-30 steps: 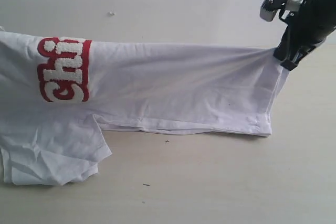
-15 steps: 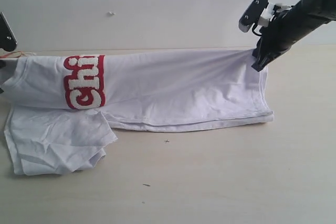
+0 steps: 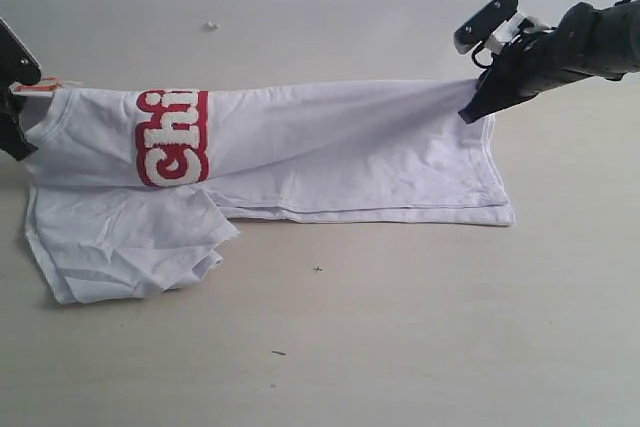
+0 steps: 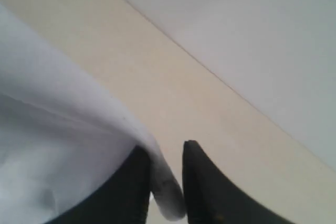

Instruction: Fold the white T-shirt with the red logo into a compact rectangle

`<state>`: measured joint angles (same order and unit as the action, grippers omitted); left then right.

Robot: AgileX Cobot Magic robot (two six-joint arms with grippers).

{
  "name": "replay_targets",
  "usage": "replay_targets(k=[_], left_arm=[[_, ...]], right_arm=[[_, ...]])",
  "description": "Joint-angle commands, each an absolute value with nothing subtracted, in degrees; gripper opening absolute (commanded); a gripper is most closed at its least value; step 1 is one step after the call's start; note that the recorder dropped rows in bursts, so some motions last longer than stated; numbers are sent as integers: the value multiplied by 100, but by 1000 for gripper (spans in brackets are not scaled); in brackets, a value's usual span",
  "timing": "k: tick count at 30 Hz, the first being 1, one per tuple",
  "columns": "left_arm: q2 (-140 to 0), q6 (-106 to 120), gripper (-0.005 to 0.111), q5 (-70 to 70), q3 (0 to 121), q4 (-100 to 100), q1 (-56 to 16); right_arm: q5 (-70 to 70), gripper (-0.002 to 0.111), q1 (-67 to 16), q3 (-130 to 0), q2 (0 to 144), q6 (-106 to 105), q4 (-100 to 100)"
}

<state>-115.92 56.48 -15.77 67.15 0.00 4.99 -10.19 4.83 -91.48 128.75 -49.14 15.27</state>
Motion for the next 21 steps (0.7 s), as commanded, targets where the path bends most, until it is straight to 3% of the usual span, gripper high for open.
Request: replay_targets(k=[1,3,13,21], left_arm=[[-11588,4646,69,-1808,6746,-95,522],[-11588,3944,80,-1714,6746,-94,522],[-11588,3169,73,-1634,6746,-756,522],[-11588,3169,73,-1543,6746,-866,522]], right_arm=[[-797,42,530,-9196,12873,-4332,1568],[-846,48,530,-9224,12873,-3973,1767],[-2334,49,541,-10515,12873,-2061,1889],[-2376,41,541,-10860,12887,-846,1301]])
